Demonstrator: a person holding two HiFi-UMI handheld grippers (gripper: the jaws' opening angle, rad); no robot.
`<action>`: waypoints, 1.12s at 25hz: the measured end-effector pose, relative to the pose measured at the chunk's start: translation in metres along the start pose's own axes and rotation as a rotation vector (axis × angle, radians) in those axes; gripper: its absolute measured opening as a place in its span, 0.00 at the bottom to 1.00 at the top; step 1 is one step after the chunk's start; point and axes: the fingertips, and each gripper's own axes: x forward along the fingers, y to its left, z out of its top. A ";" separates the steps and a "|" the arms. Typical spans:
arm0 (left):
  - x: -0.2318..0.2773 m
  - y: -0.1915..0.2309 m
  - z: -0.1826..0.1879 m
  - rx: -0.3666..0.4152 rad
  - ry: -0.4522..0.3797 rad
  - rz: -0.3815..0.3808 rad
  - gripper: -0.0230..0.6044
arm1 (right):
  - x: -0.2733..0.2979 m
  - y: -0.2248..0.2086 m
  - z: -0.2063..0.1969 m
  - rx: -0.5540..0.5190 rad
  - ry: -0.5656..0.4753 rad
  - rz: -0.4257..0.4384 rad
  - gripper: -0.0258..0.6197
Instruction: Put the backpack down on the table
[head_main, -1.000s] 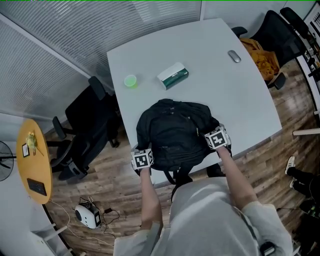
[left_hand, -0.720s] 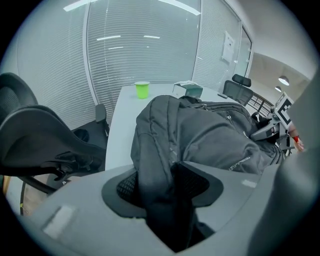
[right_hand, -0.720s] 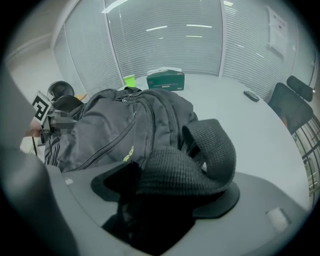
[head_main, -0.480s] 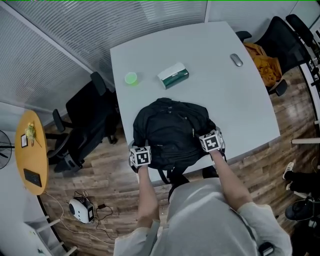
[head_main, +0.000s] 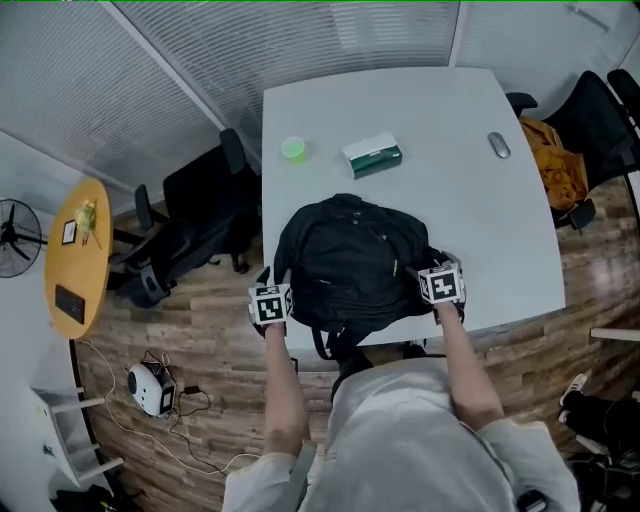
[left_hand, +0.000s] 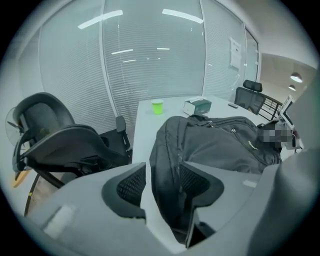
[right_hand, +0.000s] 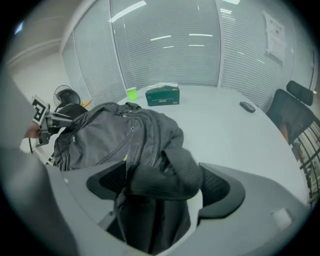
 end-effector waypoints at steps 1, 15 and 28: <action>-0.009 0.002 0.002 -0.013 -0.019 0.015 0.39 | -0.006 -0.004 0.007 0.004 -0.024 -0.002 0.74; -0.099 -0.093 0.010 -0.176 -0.247 -0.010 0.39 | -0.077 0.062 0.059 -0.226 -0.241 0.325 0.73; -0.119 -0.145 -0.023 -0.272 -0.248 0.005 0.38 | -0.081 0.096 0.020 -0.286 -0.241 0.467 0.67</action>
